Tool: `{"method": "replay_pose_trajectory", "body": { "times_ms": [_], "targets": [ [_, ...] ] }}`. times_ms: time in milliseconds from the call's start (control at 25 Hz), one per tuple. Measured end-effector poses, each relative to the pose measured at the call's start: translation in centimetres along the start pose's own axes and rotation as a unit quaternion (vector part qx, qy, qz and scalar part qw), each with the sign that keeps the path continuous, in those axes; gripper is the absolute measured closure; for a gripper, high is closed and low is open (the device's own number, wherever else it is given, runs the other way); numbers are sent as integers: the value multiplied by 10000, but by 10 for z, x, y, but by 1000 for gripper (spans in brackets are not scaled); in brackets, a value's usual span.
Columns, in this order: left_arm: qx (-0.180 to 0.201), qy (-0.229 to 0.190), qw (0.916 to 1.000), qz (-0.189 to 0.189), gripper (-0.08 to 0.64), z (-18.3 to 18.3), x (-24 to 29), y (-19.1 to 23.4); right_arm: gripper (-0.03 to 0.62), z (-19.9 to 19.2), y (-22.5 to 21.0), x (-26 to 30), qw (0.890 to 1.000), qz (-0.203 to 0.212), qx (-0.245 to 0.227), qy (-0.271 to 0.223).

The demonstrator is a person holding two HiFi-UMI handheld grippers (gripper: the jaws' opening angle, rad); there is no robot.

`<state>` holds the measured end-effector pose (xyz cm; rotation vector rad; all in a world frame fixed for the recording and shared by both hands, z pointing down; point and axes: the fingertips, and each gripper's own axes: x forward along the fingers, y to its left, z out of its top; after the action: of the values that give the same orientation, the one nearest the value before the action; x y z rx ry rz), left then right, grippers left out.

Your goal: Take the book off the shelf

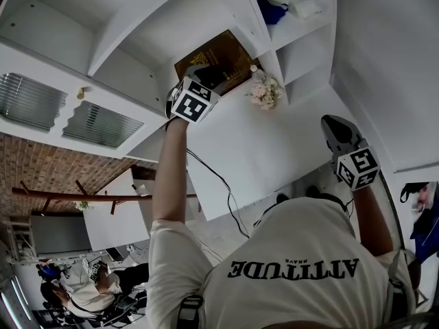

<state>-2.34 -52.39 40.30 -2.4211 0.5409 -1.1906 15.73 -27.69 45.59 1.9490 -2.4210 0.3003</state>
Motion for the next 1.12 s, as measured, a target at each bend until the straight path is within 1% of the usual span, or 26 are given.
{"method": "replay_pose_trajectory", "body": {
  "times_ms": [120,160,200,280,360,480,600,720,760,840,1000,1120],
  "targets": [
    [125,-58,9998,168,324,0,-2,-1,558,-1,1,1,10000,23,4,28],
    [241,-40,9993,288,316,-1,-3,-1,558,-2,1,1,10000,32,9,37],
    [399,-1,9983,435,290,-2,-4,-1,558,-2,1,2,10000,42,14,48],
    [783,97,9940,760,259,-3,-6,-2,558,-4,0,2,10000,64,22,70],
    [1106,186,9885,1011,249,-3,-3,-4,558,-5,0,3,9999,91,27,80],
    [1338,322,9821,1289,235,-6,8,-4,558,-5,4,6,9999,147,25,70],
    [1668,595,9702,1654,225,-9,16,0,558,-4,5,7,9998,191,18,63],
    [2006,913,9535,2057,215,-13,25,9,558,-4,1,5,9998,186,31,67],
    [2067,1006,9490,2157,212,-14,27,13,558,-4,0,5,9998,178,35,70],
    [2091,1162,9434,2298,209,-19,33,20,558,-6,-2,4,9998,167,51,82],
    [2058,1414,9394,2347,204,-26,42,26,558,-8,-4,3,9998,184,72,103],
    [2184,1526,9319,2460,204,-30,46,31,558,-8,-6,5,9997,208,87,91]
  ]
}}
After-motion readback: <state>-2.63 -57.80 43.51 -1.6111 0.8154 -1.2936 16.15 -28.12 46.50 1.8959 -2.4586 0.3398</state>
